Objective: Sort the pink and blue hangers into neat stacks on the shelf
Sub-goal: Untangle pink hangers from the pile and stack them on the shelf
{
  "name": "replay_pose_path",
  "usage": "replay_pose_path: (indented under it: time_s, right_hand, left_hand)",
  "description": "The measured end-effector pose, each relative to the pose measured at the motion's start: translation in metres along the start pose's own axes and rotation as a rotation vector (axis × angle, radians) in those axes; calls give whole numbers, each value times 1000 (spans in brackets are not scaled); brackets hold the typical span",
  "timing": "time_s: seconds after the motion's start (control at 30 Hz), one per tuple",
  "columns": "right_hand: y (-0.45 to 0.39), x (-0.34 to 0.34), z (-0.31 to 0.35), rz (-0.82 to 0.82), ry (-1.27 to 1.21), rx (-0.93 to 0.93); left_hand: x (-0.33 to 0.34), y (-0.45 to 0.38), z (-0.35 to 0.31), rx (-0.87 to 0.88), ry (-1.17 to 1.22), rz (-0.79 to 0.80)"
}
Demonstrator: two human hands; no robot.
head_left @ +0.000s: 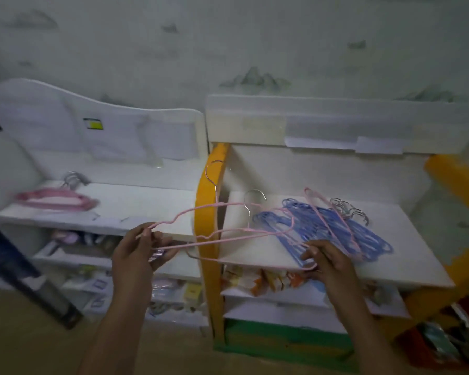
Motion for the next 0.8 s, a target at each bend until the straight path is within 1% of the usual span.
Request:
replay_pose_path:
  time_s: [0.1,0.23,0.47,0.63,0.8]
  right_hand:
    - [-2,35,4,33,47,-28]
    - [-3,90,6,78,64,-17]
    - [7,208,17,88,65,-43]
    - [10,290,23,88,-1,5]
    - [15,362,20,143,-29,46]
  left_hand:
    - [-34,-8,-11,7,22,-55]
    - [-83,-29,-23,2,0,-114]
    - [-173,-75,-63,8,1,-190]
    - [-239,-106,-83,-28,19,-248]
    - [-303,-128,-100,-63,19,-300]
Point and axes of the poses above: each hand's wrist, its own y-axis away from the middle knuckle, its own x-axis out of the palm, z = x × y, the point moved 1 cm from there along -y, towards the middle knuckle, and after that the axes turned 2 degrees about x, right-handed, at the moved point
